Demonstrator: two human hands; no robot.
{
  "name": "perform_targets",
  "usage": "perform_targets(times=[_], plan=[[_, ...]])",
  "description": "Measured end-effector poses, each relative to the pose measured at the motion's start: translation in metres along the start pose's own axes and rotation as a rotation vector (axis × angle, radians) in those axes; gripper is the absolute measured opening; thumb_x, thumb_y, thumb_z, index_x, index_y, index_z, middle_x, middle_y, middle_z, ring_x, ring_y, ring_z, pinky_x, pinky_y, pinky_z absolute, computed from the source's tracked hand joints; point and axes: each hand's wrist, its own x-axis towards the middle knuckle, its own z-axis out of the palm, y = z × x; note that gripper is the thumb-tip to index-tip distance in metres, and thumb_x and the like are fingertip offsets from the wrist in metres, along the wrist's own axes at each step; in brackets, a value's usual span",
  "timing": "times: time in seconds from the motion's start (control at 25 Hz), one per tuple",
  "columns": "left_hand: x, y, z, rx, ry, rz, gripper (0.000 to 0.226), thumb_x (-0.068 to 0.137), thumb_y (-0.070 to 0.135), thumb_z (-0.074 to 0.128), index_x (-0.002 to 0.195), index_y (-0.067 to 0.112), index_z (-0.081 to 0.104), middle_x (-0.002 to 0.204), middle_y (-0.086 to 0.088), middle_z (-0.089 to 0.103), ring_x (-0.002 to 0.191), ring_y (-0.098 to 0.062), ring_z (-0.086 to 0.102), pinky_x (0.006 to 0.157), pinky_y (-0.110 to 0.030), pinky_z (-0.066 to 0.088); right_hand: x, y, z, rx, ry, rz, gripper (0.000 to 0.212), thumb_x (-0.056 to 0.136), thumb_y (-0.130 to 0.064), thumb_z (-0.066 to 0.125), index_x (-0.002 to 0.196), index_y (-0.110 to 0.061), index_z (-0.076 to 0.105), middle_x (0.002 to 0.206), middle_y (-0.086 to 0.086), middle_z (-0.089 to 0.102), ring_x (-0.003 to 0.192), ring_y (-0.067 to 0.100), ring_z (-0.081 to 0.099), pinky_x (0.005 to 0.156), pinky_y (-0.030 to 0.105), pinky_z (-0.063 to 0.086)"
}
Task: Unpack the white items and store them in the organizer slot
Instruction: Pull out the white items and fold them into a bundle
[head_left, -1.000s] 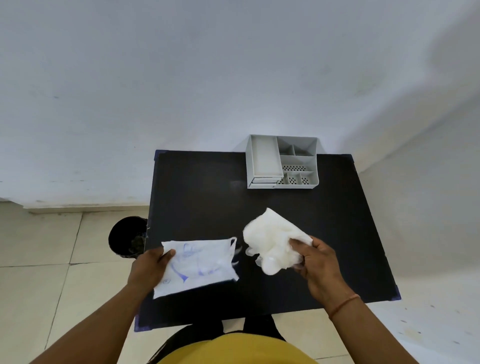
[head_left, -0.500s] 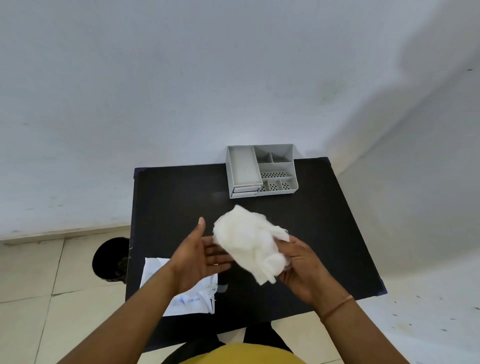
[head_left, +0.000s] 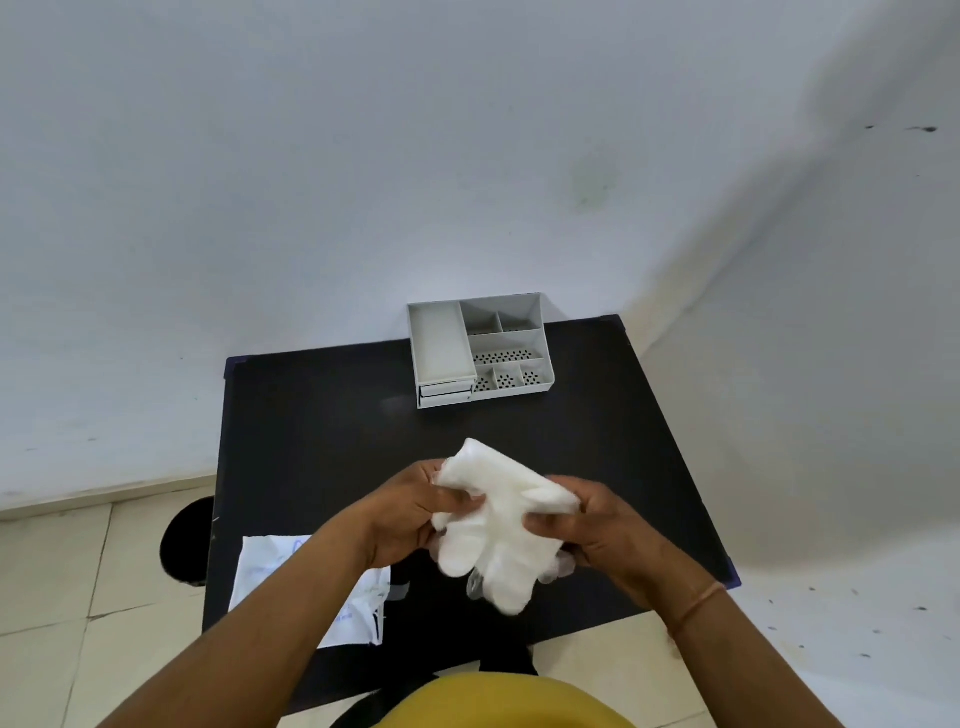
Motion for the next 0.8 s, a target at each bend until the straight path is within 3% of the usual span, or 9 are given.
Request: perform_targets(times=[0.08, 0.2, 0.28, 0.32, 0.36, 0.44, 0.52, 0.64, 0.8], plan=[[0.005, 0.009, 0.011, -0.068, 0.008, 0.010, 0.062, 0.080, 0.052, 0.090, 0.128, 0.015, 0.077, 0.130, -0.018, 0.077, 0.113, -0.035, 0.073, 0.089, -0.048, 0.057, 0.002, -0.002, -0.009, -0.005, 0.038, -0.006, 0.024, 0.086, -0.023, 0.084, 0.109, -0.027, 0.080, 0.111, 0.011, 0.081, 0.101, 0.030, 0.079, 0.078, 0.046, 0.068], [0.015, 0.012, 0.020, -0.424, -0.043, -0.013, 0.091, 0.089, 0.084, 0.053, 0.146, 0.014, 0.066, 0.146, -0.021, 0.067, 0.131, -0.044, 0.062, 0.103, -0.060, 0.055, 0.008, 0.001, -0.025, 0.391, 0.069, 0.023, 0.044, 0.080, -0.016, 0.082, 0.124, -0.015, 0.072, 0.123, 0.019, 0.077, 0.114, 0.041, 0.073, 0.088, 0.051, 0.061], [0.020, 0.009, 0.033, -0.519, -0.127, 0.002, 0.083, 0.099, 0.076, 0.046, 0.156, 0.017, 0.055, 0.160, -0.023, 0.055, 0.145, -0.050, 0.051, 0.116, -0.071, 0.044, 0.012, 0.003, -0.032, 0.616, 0.024, 0.051, 0.050, 0.081, -0.011, 0.079, 0.130, -0.010, 0.066, 0.127, 0.021, 0.075, 0.118, 0.043, 0.071, 0.089, 0.051, 0.059], [0.023, 0.004, 0.041, -0.474, -0.141, 0.022, 0.068, 0.105, 0.064, 0.049, 0.156, 0.020, 0.054, 0.160, -0.021, 0.056, 0.146, -0.051, 0.051, 0.115, -0.072, 0.045, 0.014, 0.005, -0.034, 0.593, 0.037, 0.074, 0.049, 0.082, -0.012, 0.079, 0.129, -0.012, 0.066, 0.124, 0.019, 0.077, 0.114, 0.041, 0.073, 0.085, 0.051, 0.062], [0.027, -0.002, 0.050, -0.381, -0.107, 0.033, 0.053, 0.108, 0.049, 0.056, 0.154, 0.022, 0.056, 0.155, -0.019, 0.061, 0.141, -0.050, 0.057, 0.110, -0.071, 0.050, 0.016, 0.007, -0.036, 0.473, 0.073, 0.094, 0.045, 0.085, -0.015, 0.079, 0.128, -0.016, 0.066, 0.120, 0.016, 0.079, 0.110, 0.038, 0.076, 0.079, 0.051, 0.067], [0.035, -0.010, 0.067, -0.182, 0.142, 0.024, 0.035, 0.106, 0.022, 0.065, 0.141, 0.020, 0.068, 0.132, -0.012, 0.078, 0.119, -0.041, 0.076, 0.094, -0.064, 0.063, 0.022, 0.013, -0.043, 0.171, 0.133, 0.104, 0.037, 0.093, -0.022, 0.077, 0.128, -0.022, 0.064, 0.119, 0.011, 0.077, 0.104, 0.031, 0.078, 0.073, 0.043, 0.068], [0.043, -0.018, 0.079, -0.067, 0.372, 0.020, 0.025, 0.104, 0.013, 0.068, 0.127, 0.020, 0.075, 0.112, -0.005, 0.085, 0.099, -0.031, 0.083, 0.077, -0.051, 0.069, 0.028, 0.020, -0.054, 0.121, 0.128, 0.112, 0.031, 0.096, -0.023, 0.074, 0.125, -0.018, 0.066, 0.120, 0.012, 0.076, 0.102, 0.030, 0.078, 0.075, 0.042, 0.067], [0.048, -0.024, 0.092, 0.026, 0.485, 0.002, 0.020, 0.096, 0.022, 0.079, 0.116, 0.021, 0.078, 0.102, -0.004, 0.087, 0.086, -0.026, 0.085, 0.063, -0.037, 0.066, 0.035, 0.027, -0.069, 0.335, 0.057, 0.202, 0.026, 0.097, -0.010, 0.070, 0.123, -0.008, 0.069, 0.109, 0.016, 0.081, 0.099, 0.036, 0.079, 0.071, 0.040, 0.066], [0.049, -0.027, 0.100, -0.183, 0.510, -0.095, 0.060, 0.074, 0.049, 0.094, 0.120, 0.014, 0.077, 0.105, -0.015, 0.086, 0.078, -0.023, 0.080, 0.058, -0.032, 0.061, 0.042, 0.033, -0.080, 0.476, -0.026, 0.311, 0.030, 0.097, -0.002, 0.068, 0.127, -0.006, 0.067, 0.114, 0.021, 0.080, 0.102, 0.039, 0.078, 0.068, 0.038, 0.067]])
